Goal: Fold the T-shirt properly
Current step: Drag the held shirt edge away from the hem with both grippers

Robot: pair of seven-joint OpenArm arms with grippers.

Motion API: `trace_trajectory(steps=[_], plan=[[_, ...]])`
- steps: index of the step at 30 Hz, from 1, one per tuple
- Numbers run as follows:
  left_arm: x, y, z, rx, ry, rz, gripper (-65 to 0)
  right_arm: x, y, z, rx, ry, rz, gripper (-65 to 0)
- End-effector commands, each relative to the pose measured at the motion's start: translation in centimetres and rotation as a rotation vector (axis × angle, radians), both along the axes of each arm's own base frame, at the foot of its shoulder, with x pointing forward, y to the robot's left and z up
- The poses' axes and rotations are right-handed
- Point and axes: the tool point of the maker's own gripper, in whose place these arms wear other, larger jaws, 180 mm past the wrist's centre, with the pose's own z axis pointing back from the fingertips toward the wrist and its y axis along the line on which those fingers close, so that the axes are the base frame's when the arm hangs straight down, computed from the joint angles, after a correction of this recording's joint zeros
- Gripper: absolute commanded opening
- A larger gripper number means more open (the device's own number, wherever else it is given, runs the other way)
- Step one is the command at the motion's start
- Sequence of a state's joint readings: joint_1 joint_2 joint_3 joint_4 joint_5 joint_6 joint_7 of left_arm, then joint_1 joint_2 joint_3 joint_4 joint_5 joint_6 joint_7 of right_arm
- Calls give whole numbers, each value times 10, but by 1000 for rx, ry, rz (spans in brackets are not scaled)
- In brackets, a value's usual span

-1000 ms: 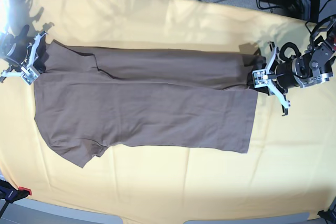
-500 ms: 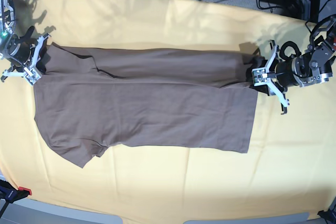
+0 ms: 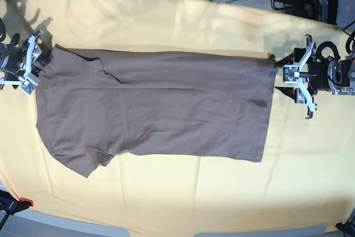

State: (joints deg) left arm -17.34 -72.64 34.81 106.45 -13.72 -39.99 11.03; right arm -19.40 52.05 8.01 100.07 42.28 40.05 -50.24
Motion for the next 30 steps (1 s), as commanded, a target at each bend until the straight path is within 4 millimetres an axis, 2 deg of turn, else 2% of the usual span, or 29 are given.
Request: trace_trajectory(steps=[1, 5, 12, 17, 19, 23, 25, 28, 30], plan=[[0, 2, 7, 1, -11, -4, -336, 2, -4, 7, -12, -12, 10, -310], [-15, 8, -15, 61, 16, -34, -336, -13, -5, -6, -33, -8, 35, -310], [-29, 1, -34, 73, 42, -64, -336, -7, -2, -12, -100, -154, 143, -310], [-27, -5, -38, 79, 24, -82, -336, -8, -6, -18, -134, -159, 151, -310], [-27, -6, -39, 78, 20, -85, -336, -8, -8, -19, -154, -157, 157, -347], [-25, -7, -42, 95, 2, -99, -343, -8, -8, -19, -153, -157, 156, -497], [-21, -9, -41, 89, -18, -85, -401, -9, -8, -19, -152, -155, 154, -634], [-15, -7, -40, 95, -42, -70, -574, -7, -10, -18, -156, -164, 143, -650], [-12, -3, -40, 124, -67, -79, -597, -7, -10, -18, -156, -164, 143, -650]])
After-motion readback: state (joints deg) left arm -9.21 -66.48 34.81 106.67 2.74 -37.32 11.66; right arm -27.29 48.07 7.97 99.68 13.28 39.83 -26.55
